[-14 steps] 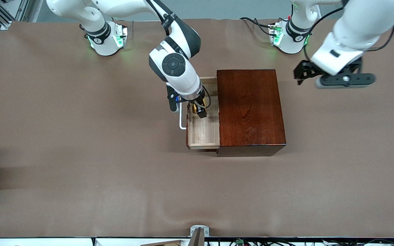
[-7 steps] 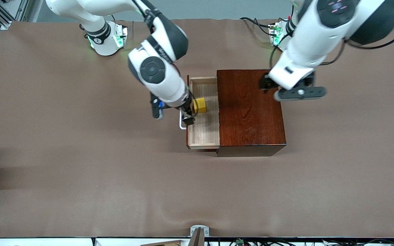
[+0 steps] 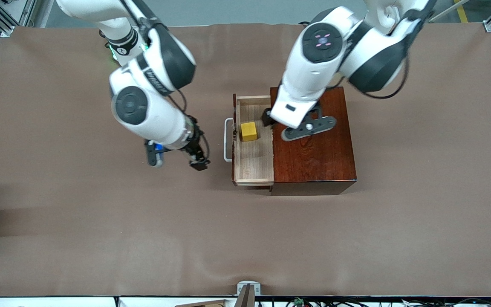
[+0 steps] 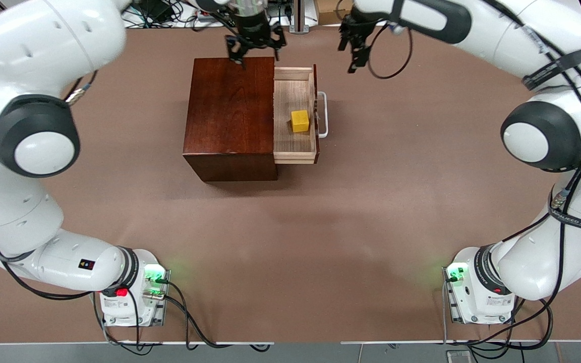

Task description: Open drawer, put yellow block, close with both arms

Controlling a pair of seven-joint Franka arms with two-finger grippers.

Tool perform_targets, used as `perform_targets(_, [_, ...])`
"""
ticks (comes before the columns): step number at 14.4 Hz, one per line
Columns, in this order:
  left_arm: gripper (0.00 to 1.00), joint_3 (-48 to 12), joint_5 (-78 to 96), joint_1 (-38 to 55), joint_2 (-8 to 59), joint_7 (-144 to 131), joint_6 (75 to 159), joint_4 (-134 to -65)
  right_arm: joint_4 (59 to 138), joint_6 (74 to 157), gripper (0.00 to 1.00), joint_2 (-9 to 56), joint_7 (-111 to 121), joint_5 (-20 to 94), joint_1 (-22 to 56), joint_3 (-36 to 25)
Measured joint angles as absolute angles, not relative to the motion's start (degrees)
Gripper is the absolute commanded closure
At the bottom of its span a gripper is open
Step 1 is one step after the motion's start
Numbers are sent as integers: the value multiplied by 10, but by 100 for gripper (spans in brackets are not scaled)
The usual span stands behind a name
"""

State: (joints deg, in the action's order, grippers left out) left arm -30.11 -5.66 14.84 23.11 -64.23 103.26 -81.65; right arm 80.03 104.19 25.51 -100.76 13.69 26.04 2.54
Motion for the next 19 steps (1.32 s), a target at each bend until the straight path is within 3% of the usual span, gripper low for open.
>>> perform_targets(5, [0, -275, -85, 231, 291, -810, 1128, -779, 758, 948, 0, 241, -893, 127, 191, 24])
perform_targets(12, [0, -53, -99, 481, 379, -945, 1242, -721, 739, 882, 0, 222, -706, 121, 101, 23])
perform_targets(19, [0, 29, -99, 574, 465, -1042, 1323, -693, 736, 798, 0, 172, -474, 96, 45, 23])
